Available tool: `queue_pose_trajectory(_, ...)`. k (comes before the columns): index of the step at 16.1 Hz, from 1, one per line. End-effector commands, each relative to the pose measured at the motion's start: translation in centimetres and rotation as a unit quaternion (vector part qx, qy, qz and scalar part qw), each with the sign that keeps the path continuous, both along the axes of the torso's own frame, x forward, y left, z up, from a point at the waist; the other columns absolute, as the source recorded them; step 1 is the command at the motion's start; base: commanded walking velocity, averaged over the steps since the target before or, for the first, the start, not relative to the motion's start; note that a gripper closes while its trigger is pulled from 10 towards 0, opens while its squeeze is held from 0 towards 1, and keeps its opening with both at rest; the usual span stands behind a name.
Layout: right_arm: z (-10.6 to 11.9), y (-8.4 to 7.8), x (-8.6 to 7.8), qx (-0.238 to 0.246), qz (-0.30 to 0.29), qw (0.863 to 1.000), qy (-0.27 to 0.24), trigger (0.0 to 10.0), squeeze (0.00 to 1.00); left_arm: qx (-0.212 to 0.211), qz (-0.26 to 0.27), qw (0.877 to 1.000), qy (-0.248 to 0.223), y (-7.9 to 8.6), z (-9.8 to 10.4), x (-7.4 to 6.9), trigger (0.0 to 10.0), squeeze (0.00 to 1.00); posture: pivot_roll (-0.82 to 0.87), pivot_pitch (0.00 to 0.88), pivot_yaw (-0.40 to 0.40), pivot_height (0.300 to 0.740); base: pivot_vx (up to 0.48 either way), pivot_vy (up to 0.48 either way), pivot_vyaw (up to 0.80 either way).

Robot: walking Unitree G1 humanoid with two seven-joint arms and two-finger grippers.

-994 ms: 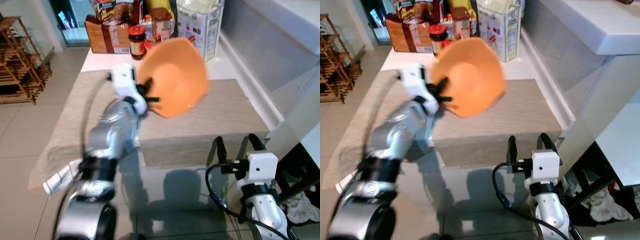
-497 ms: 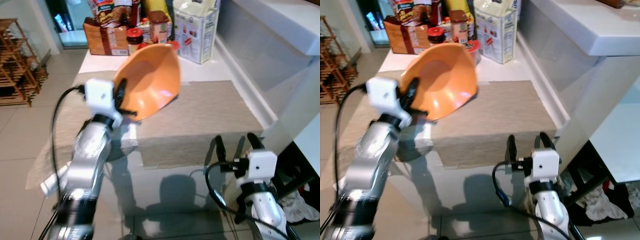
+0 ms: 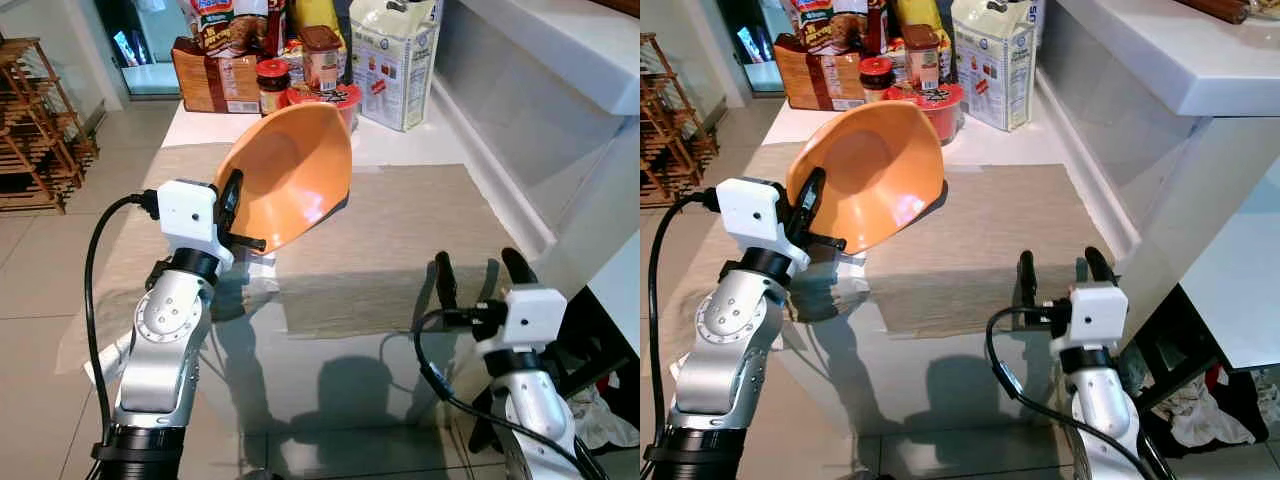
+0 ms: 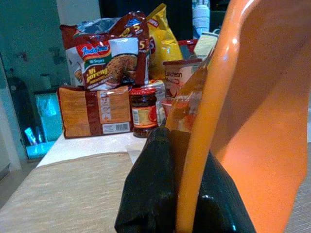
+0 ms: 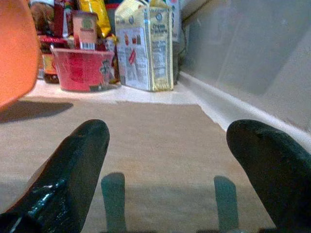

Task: Setting the table

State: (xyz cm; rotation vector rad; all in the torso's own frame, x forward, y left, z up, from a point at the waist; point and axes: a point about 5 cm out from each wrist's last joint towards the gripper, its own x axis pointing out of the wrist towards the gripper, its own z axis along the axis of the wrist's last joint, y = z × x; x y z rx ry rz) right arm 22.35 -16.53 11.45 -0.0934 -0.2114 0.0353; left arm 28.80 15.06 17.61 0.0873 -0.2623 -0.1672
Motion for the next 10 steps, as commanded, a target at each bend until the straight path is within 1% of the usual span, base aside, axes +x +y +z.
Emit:
queue_pose_trajectory(1, -0.08, -0.06, 0.00, 0.000, -0.001, 1.000, 0.006, 10.0, 0.00, 0.010, -0.009, 0.998, 0.054, -0.44, -1.92, -0.01, 0.0, 0.00, -0.10, 0.002, 0.039, 0.736, -0.368, 0.000, 0.00)
queue_pose_trajectory(3, -0.17, -0.13, -0.07, 0.000, 0.000, 1.000, 0.009, 10.0, 0.00, 0.008, -0.009, 0.998, 0.054, -0.53, -1.84, 0.10, 0.0, 0.00, -0.11, 0.003, 0.034, 0.736, -0.349, 0.000, 0.00)
queue_pose_trajectory(10, -0.60, -0.41, -0.36, -0.004, -0.002, 1.000, 0.020, 10.0, 0.00, 0.007, -0.023, 0.999, 0.047, -1.17, -1.42, 0.38, 0.0, 0.00, -0.12, 0.008, 0.036, 0.736, 0.000, 0.000, 0.00)
